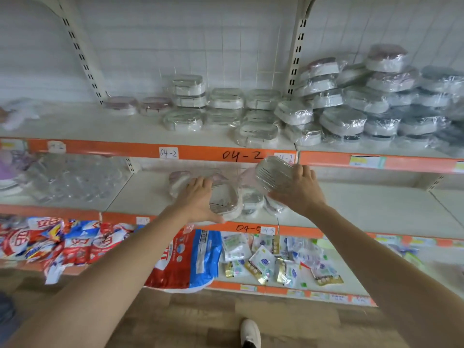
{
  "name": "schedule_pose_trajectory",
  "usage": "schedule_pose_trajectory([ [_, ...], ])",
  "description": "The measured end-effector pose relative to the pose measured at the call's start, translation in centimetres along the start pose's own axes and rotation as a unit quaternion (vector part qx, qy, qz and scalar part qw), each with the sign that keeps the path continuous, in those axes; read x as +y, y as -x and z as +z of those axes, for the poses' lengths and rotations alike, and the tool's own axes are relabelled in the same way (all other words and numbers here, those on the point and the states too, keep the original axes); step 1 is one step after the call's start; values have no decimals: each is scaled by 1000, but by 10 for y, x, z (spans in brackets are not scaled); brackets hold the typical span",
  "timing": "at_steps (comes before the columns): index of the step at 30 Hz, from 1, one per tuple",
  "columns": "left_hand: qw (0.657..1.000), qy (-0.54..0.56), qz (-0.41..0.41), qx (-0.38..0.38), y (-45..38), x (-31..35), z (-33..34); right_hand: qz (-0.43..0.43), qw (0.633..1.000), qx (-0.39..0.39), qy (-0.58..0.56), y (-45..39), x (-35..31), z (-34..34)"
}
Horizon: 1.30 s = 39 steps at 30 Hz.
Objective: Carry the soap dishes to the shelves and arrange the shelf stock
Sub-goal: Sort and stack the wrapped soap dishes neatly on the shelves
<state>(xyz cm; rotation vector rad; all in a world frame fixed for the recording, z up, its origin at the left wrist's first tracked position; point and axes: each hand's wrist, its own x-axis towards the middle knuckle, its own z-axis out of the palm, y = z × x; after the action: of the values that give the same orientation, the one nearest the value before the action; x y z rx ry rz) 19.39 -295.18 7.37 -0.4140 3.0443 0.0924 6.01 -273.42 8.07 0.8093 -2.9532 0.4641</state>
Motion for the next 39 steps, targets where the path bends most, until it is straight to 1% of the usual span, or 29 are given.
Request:
schedule_pose_trajectory([
  [3,998,11,-34,-43,14,-5,21,12,999,-38,-25,17,-3,17],
  [9,993,16,-83,-79,15,-22,60,35,991,-115,-56,22,-5,66],
  [14,989,32,-114,-87,-13,-36,102,36,989,-128,-61,8,1,119],
  [19,988,41,-139,-60,-61,-43,144,18,991,-104,-78,-25,10,172],
  [24,988,50,-147,-17,-119,-59,172,-8,994,-18,-109,-86,22,208],
  [27,986,46,-159,-8,-150,-69,192,-5,993,11,-115,-124,31,224],
  [31,982,42,-182,0,-178,-85,218,-5,994,32,-108,-165,39,243],
  [34,983,31,-181,7,-195,-96,230,-4,994,47,-103,-194,43,253],
  [39,984,16,-177,16,-219,-109,240,19,996,25,-84,-238,46,270],
])
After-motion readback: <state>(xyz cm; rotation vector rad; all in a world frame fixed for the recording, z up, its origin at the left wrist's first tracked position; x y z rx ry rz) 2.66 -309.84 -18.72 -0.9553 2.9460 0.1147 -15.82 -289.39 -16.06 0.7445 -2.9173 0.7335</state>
